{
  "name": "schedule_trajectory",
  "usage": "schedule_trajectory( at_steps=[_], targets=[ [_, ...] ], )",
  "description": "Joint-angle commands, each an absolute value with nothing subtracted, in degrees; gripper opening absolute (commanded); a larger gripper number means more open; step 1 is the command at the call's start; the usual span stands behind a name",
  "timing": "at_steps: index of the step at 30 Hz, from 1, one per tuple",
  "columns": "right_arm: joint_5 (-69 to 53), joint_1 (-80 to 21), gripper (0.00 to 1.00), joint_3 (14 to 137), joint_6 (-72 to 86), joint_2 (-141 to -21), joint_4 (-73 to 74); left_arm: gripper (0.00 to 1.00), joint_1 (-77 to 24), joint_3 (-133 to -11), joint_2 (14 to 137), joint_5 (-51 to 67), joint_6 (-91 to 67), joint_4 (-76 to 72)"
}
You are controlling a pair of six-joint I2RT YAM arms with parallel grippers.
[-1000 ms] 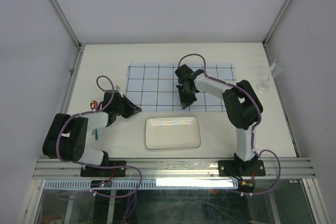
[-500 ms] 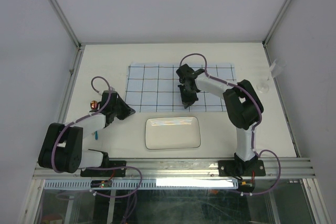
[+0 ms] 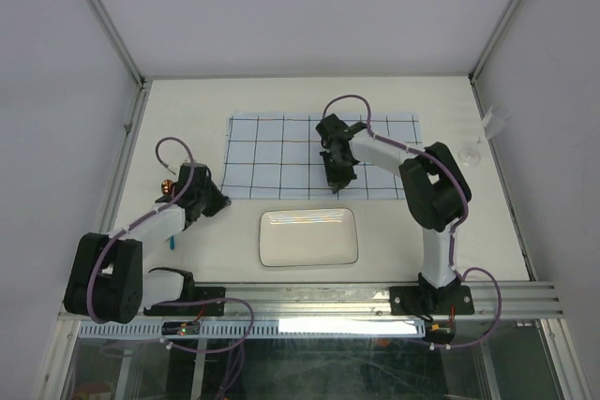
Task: Set the dinner table for one person
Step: Flatten out the napkin at the center of the board.
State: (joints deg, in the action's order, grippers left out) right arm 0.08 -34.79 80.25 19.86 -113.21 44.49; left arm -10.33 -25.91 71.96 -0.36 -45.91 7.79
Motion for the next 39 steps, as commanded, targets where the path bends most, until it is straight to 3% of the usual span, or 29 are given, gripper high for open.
schedule_trajectory(
  at_steps=[1, 10, 17, 19, 20, 21, 24, 25, 31, 39],
  targets=[
    [4.33, -34.02, 0.0, 81.54, 18.57, -110.03, 47.11, 0.0, -9.35, -27.61, 68.29, -5.17, -43.92, 14.29],
    [10.89, -34.09, 0.0, 92.1, 16.48, -105.15, 53.5, 0.0, -9.33, -37.27, 54.58, -5.67, -40.86, 19.49],
    [14.32, -34.06, 0.02, 94.84, 15.58, -99.77, 55.5, 0.1, -9.33, -45.86, 53.69, -1.29, -36.2, 22.55],
    [14.01, -34.06, 0.07, 91.83, 15.43, -97.45, 53.86, 0.13, -9.32, -45.55, 53.66, 0.23, -35.68, 22.66],
    [13.87, -34.02, 0.19, 90.06, 15.51, -96.03, 52.87, 0.14, -9.37, -45.1, 53.62, 1.03, -35.72, 22.63],
    [13.63, -34.03, 0.25, 88.04, 15.59, -94.68, 51.72, 0.17, -9.4, -44.28, 53.54, 1.96, -36.0, 22.44],
    [13.56, -34.04, 0.57, 82.03, 15.88, -89.78, 48.83, 0.28, -9.39, -41.67, 53.17, 5.39, -36.74, 21.64],
    [13.45, -33.95, 0.64, 80.34, 16.14, -88.29, 48.32, 0.3, -9.34, -40.79, 52.87, 5.92, -37.05, 21.36],
    [11.3, -33.41, 0.71, 70.6, 18.63, -80.14, 44.99, 0.43, -9.32, -35.88, 49.58, 10.26, -39.53, 19.39],
    [9.07, -33.42, 0.74, 56.53, 24.65, -69.57, 39.54, 0.51, -9.32, -29.3, 44.21, 15.29, -39.95, 18.94]
  ],
)
